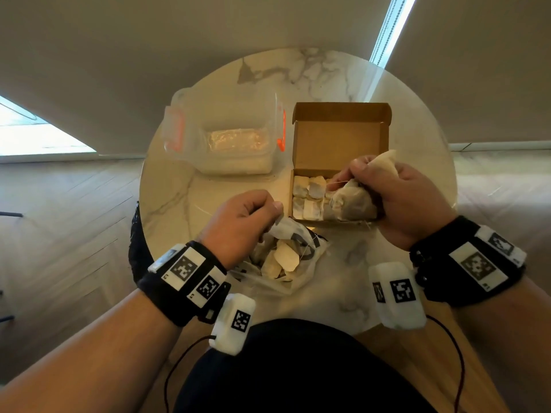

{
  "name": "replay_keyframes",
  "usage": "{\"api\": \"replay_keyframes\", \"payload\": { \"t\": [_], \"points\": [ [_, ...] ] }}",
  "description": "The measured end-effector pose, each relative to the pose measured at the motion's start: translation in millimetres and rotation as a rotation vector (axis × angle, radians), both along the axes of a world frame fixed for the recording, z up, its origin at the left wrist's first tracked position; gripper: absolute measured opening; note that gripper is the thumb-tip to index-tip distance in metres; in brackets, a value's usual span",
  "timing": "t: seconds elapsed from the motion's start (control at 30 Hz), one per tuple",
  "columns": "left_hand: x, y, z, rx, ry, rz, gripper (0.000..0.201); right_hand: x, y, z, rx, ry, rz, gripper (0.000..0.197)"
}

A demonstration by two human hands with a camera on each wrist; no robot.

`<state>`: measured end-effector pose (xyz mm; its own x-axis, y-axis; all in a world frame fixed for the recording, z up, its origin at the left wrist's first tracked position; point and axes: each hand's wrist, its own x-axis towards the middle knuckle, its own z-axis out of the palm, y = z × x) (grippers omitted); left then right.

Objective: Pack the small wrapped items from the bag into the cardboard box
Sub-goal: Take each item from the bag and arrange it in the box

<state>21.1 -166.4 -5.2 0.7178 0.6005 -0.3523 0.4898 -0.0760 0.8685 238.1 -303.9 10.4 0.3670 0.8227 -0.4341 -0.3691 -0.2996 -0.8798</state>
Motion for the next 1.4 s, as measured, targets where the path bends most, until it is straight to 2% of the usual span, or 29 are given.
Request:
{"api": "replay_keyframes", "payload": {
  "t": [0.1, 0.2, 0.33, 0.43, 0.47, 0.5, 0.6, 0.63, 0.7, 0.77, 0.83, 0.9, 0.93, 1.0, 1.1, 1.17, 1.23, 1.27, 1.33, 1.4],
  "points": [
    [3.9, -4.3, 22.1, -0.104, -0.172, 0.008, 0.035, -0.8, 0.6, 1.3, -0.063, -0.100, 0.047, 0.020],
    [10.6, 0.6, 53.7, -0.234, -0.331, 0.042, 0.033, -6.8, 1.9, 2.3, -0.112, -0.274, 0.203, 0.020],
    [20.9, 8.8, 86.8, -0.372, -0.487, 0.066, 0.035, -21.3, 5.3, 3.8, -0.085, -0.299, 0.489, 0.039],
    [30.3, 11.5, 100.3, -0.469, -0.581, 0.040, 0.036, -30.9, 15.3, -1.0, -0.015, -0.310, 0.593, 0.056],
    [34.1, 11.9, 102.3, -0.491, -0.601, 0.025, 0.037, -34.1, 19.8, -2.8, -0.006, -0.345, 0.601, 0.056],
    [38.3, 12.8, 103.5, -0.508, -0.616, 0.013, 0.037, -37.2, 24.4, -4.8, -0.005, -0.395, 0.597, 0.049],
    [49.0, 16.6, 106.9, -0.535, -0.655, 0.003, 0.034, -39.3, 34.8, -8.2, -0.017, -0.477, 0.546, 0.013],
    [51.3, 19.3, 107.9, -0.528, -0.666, 0.010, 0.033, -38.6, 35.7, -8.7, -0.028, -0.476, 0.527, 0.008],
    [54.2, 27.2, 107.3, -0.489, -0.671, 0.061, 0.032, -33.9, 34.1, -10.8, -0.053, -0.453, 0.495, 0.011],
    [54.0, 38.7, 99.1, -0.356, -0.615, 0.140, 0.031, -28.2, 29.9, -12.8, -0.072, -0.426, 0.461, 0.016],
    [50.4, 48.7, 82.9, -0.071, -0.434, 0.170, 0.028, -24.1, 25.4, -13.4, -0.065, -0.400, 0.431, 0.016],
    [45.6, 48.7, 66.1, 0.150, -0.186, 0.058, 0.027, -20.8, 23.2, -12.9, -0.043, -0.352, 0.394, 0.019],
    [43.1, 44.8, 58.2, 0.192, -0.073, -0.021, 0.036, -19.2, 22.9, -12.5, -0.036, -0.305, 0.366, 0.021],
    [39.5, 35.3, 45.0, 0.177, 0.058, -0.135, 0.047, -15.7, 23.9, -12.8, -0.038, -0.208, 0.320, 0.024],
    [40.0, 28.2, 36.5, 0.156, 0.075, -0.164, 0.036, -11.7, 25.5, -17.6, -0.043, -0.165, 0.321, 0.028],
    [40.3, 32.6, 35.6, 0.264, 0.109, -0.147, 0.032, -9.9, 25.3, -21.8, -0.051, -0.097, 0.296, 0.036],
    [40.2, 37.6, 33.9, 0.337, 0.141, -0.123, 0.037, -9.6, 24.9, -22.9, -0.041, 0.011, 0.258, 0.040],
    [40.2, 39.4, 31.8, 0.301, 0.155, -0.107, 0.043, -10.1, 25.0, -22.2, -0.026, 0.070, 0.244, 0.039],
    [40.3, 42.0, 27.1, 0.120, 0.185, -0.090, 0.058, -11.5, 26.2, -20.7, -0.005, 0.156, 0.221, 0.038],
    [38.8, 43.2, 22.7, -0.019, 0.215, -0.151, 0.061, -12.8, 26.7, -21.9, -0.006, 0.147, 0.225, 0.032]
  ]
}}
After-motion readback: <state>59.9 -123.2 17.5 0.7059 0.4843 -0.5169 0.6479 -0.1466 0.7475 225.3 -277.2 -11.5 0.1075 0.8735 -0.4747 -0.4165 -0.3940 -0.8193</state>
